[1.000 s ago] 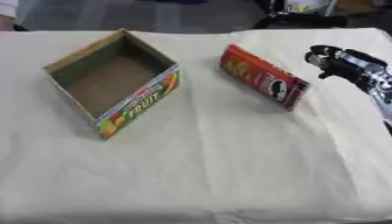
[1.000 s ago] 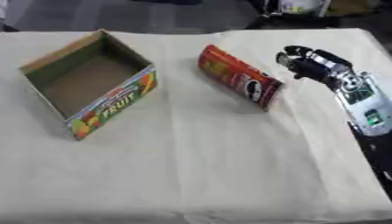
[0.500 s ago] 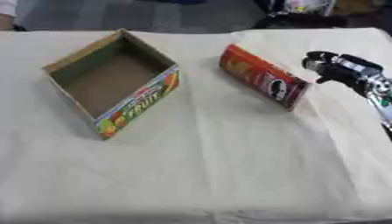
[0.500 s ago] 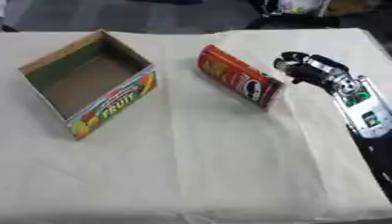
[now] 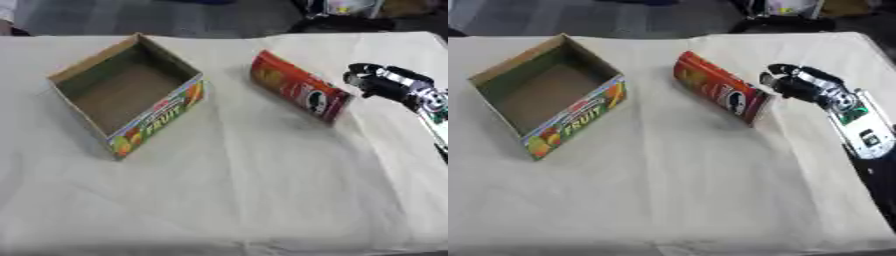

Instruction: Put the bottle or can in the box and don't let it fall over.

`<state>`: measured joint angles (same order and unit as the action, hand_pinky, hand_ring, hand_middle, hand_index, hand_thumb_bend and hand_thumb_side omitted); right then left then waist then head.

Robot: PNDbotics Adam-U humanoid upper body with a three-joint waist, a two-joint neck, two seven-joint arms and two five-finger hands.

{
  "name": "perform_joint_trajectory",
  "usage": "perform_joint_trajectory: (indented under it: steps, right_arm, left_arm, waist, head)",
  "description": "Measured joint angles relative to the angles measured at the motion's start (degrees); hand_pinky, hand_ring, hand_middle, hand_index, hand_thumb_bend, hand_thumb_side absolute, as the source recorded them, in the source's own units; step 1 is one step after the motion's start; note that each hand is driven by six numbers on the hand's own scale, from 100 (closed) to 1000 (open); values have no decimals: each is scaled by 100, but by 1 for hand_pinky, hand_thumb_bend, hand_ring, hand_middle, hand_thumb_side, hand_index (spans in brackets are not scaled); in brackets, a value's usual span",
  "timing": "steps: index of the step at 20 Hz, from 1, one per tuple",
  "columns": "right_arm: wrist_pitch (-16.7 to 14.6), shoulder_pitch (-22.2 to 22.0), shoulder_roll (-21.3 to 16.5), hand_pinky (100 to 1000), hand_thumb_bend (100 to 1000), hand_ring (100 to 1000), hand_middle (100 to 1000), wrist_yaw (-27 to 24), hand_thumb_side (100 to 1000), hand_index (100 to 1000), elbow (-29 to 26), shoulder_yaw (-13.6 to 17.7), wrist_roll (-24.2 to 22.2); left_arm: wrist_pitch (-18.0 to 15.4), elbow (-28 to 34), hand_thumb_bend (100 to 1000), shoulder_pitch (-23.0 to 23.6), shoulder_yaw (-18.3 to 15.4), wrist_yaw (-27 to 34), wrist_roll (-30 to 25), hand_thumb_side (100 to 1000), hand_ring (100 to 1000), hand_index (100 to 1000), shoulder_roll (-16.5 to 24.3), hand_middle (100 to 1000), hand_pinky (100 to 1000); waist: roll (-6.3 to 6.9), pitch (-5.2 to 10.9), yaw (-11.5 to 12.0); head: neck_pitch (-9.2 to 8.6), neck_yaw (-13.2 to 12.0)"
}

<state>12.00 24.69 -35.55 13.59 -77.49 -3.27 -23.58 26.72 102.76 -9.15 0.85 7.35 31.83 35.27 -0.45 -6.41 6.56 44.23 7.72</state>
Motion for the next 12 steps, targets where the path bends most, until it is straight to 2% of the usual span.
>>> perform_joint_trajectory:
  steps: [12]
  right_arm:
    - [-127,57,0,851,100,1000,1000,35,841,1000,154,-90,-151]
  left_arm:
    - [0,0,332,0,0,20,0,664,875,741,0,957,457]
  waist:
    - [0,-7,13]
  head:
    - [0,1]
